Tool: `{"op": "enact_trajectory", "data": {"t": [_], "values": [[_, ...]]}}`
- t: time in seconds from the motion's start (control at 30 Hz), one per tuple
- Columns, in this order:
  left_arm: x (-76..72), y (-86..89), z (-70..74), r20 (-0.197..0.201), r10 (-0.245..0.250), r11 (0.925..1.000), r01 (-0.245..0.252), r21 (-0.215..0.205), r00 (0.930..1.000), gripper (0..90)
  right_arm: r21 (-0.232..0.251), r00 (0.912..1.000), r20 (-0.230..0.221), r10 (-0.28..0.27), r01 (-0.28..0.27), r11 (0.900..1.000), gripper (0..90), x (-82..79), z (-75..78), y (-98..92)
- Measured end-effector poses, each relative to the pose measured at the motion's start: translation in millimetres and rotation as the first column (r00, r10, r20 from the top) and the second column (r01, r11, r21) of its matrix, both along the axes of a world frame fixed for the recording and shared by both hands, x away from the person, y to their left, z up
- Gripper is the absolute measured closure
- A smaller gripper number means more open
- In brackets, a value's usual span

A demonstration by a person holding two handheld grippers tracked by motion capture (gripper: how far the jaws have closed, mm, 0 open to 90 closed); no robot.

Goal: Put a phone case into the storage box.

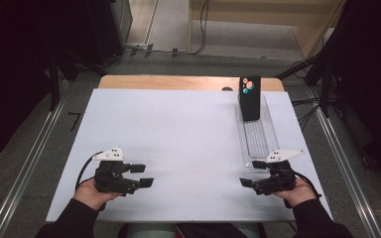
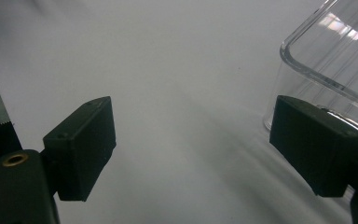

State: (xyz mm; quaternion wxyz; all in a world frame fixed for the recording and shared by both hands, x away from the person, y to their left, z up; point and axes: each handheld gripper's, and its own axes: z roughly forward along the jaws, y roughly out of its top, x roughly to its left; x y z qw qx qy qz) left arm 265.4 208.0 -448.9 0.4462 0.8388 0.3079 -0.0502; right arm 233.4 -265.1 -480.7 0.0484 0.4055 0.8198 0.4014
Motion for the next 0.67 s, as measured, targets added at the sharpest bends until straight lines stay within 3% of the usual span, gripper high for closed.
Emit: {"op": "enact_trajectory", "data": {"t": [0.67], "values": [[0.1,0.3,-0.2,-0.003,-0.003,1.0,0.003,0.002,1.0,33.0,-0.016,1.0,0.001,0.008,-0.008,1.0,12.8,-0.1,-0.2,-0.1]]}}
